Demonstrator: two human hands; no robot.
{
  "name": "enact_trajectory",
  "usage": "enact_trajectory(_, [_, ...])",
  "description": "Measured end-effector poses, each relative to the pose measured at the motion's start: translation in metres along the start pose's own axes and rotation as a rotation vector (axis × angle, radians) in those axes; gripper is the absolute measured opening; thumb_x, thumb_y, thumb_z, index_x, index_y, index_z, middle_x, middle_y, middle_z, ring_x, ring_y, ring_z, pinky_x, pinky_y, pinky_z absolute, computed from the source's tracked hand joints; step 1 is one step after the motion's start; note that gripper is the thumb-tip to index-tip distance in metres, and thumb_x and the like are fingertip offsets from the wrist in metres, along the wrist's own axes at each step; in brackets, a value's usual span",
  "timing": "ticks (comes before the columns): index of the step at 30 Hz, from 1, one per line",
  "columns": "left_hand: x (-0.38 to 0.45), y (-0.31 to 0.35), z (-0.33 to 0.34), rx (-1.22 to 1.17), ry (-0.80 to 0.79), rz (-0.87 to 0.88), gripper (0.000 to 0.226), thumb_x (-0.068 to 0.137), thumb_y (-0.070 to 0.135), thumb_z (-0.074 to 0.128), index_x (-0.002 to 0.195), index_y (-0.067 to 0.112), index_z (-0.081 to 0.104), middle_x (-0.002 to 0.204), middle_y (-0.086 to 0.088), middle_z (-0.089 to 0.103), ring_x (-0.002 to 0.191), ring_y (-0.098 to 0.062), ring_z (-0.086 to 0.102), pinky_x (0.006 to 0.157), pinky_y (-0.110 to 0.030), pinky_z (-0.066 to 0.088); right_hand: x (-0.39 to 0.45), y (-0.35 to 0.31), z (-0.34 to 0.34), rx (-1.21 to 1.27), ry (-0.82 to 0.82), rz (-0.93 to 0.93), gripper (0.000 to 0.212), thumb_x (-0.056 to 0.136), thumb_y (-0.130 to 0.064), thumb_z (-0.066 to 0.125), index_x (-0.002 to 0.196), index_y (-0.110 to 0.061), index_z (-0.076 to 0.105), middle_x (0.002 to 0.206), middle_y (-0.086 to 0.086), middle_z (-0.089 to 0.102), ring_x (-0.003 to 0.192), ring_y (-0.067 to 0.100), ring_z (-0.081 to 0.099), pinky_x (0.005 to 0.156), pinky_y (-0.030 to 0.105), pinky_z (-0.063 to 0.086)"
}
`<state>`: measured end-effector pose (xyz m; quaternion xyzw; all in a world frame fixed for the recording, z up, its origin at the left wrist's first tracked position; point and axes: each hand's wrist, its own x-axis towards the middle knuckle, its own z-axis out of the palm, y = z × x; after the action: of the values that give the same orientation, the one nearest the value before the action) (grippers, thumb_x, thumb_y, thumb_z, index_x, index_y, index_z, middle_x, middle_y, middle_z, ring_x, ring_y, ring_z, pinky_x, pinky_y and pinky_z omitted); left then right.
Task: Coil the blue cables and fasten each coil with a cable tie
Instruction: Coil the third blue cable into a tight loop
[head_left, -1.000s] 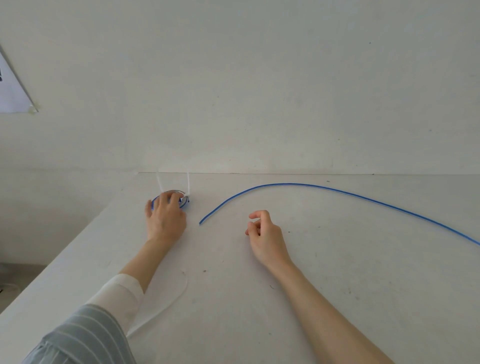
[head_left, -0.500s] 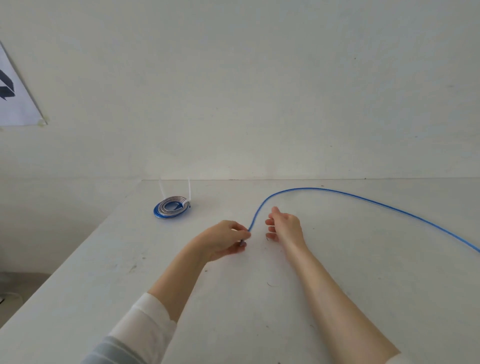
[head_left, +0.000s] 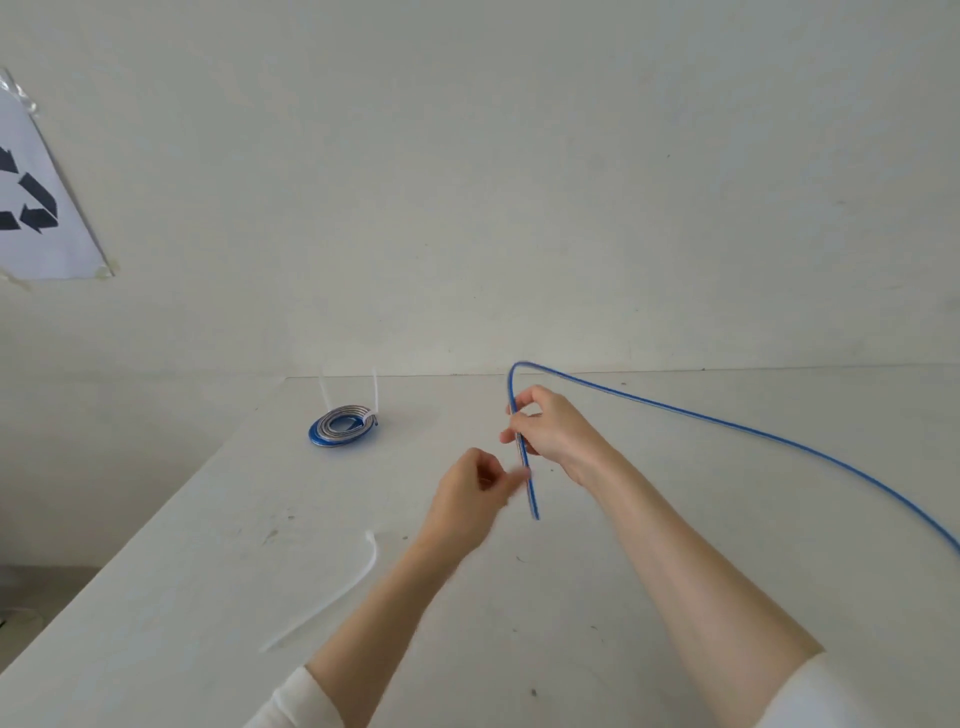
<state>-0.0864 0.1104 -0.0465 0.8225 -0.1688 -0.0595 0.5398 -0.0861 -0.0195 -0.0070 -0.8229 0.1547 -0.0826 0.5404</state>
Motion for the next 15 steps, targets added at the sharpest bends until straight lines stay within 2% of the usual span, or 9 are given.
enact_trajectory(2, [0.010, 0.011, -0.026, -0.056, 0.146, 0.059, 0.017, 0.092, 0.023, 0.054, 0.078, 0.017, 0.044, 0.070, 0.001, 0.056, 0.069, -0.020, 0.054, 0.065, -0.031, 0.042, -0.010, -0.007, -0.007, -0.094, -0.012, -0.096, 0.014, 0.091, -0.014, 0.037, 0.101, -0.020, 0.045, 0.069, -0.003, 0.062, 0.067, 0.014, 0.054, 0.068, 0.029, 0.045])
enact_trajectory(3, [0.015, 0.016, -0.040, -0.008, 0.220, 0.138, 0.008, 0.093, 0.016, 0.050, 0.088, 0.015, 0.045, 0.081, -0.001, 0.056, 0.075, -0.020, 0.053, 0.072, -0.033, 0.043, -0.015, -0.010, -0.011, -0.119, -0.035, -0.134, 0.015, 0.093, -0.017, 0.032, 0.102, -0.023, 0.043, 0.070, -0.002, 0.056, 0.061, 0.013, 0.052, 0.060, 0.026, 0.044])
enact_trajectory(4, [0.018, 0.022, -0.052, 0.072, 0.266, 0.237, 0.010, 0.093, 0.010, 0.050, 0.102, 0.013, 0.045, 0.097, -0.001, 0.054, 0.084, -0.017, 0.052, 0.079, -0.031, 0.043, -0.022, -0.014, -0.014, -0.128, -0.070, -0.167, 0.018, 0.095, -0.019, 0.029, 0.104, -0.026, 0.042, 0.071, -0.002, 0.049, 0.057, 0.014, 0.049, 0.054, 0.024, 0.042])
enact_trajectory(6, [0.020, 0.032, -0.065, 0.240, 0.235, 0.443, 0.043, 0.090, 0.002, 0.051, 0.130, 0.012, 0.036, 0.123, 0.004, 0.038, 0.108, -0.008, 0.043, 0.095, -0.021, 0.034, -0.035, -0.024, -0.017, -0.086, -0.180, -0.215, 0.021, 0.097, -0.023, 0.028, 0.107, -0.030, 0.044, 0.072, -0.002, 0.042, 0.051, 0.012, 0.039, 0.043, 0.021, 0.035])
enact_trajectory(8, [0.021, 0.044, -0.063, 0.292, 0.182, 0.582, 0.056, 0.088, -0.004, 0.050, 0.137, 0.018, 0.032, 0.132, 0.009, 0.031, 0.118, 0.000, 0.037, 0.098, -0.008, 0.025, -0.049, -0.036, -0.020, 0.090, -0.359, -0.242, 0.022, 0.098, -0.025, 0.033, 0.112, -0.030, 0.050, 0.067, -0.005, 0.039, 0.046, 0.009, 0.030, 0.038, 0.018, 0.026])
enact_trajectory(10, [0.018, 0.056, -0.057, 0.190, 0.214, 0.613, 0.055, 0.083, -0.015, 0.041, 0.126, 0.019, 0.046, 0.127, 0.007, 0.045, 0.104, 0.007, 0.049, 0.090, -0.006, 0.036, -0.061, -0.046, -0.025, 0.308, -0.538, -0.265, 0.024, 0.098, -0.026, 0.040, 0.113, -0.022, 0.058, 0.063, -0.007, 0.039, 0.046, 0.008, 0.024, 0.038, 0.017, 0.023])
enact_trajectory(12, [0.016, 0.063, -0.054, 0.083, 0.357, 0.631, 0.048, 0.075, -0.019, 0.032, 0.101, 0.015, 0.055, 0.100, 0.007, 0.057, 0.081, 0.007, 0.051, 0.073, -0.014, 0.040, -0.071, -0.052, -0.033, 0.448, -0.668, -0.295, 0.026, 0.095, -0.024, 0.046, 0.110, -0.010, 0.063, 0.064, -0.005, 0.045, 0.049, 0.009, 0.026, 0.040, 0.016, 0.026])
enact_trajectory(13, [0.016, 0.065, -0.053, 0.077, 0.413, 0.653, 0.045, 0.072, -0.018, 0.031, 0.094, 0.015, 0.053, 0.086, 0.011, 0.055, 0.072, 0.004, 0.048, 0.066, -0.012, 0.036, -0.075, -0.053, -0.037, 0.487, -0.721, -0.310, 0.026, 0.094, -0.021, 0.047, 0.110, -0.008, 0.062, 0.065, -0.004, 0.047, 0.050, 0.009, 0.029, 0.041, 0.016, 0.029])
enact_trajectory(15, [0.019, 0.072, -0.055, 0.093, 0.437, 0.660, 0.041, 0.074, -0.016, 0.030, 0.094, 0.016, 0.046, 0.077, 0.017, 0.047, 0.062, 0.003, 0.044, 0.057, -0.009, 0.034, -0.080, -0.052, -0.045, 0.508, -0.784, -0.321, 0.025, 0.095, -0.020, 0.046, 0.113, -0.013, 0.061, 0.063, -0.004, 0.046, 0.048, 0.007, 0.029, 0.039, 0.014, 0.030])
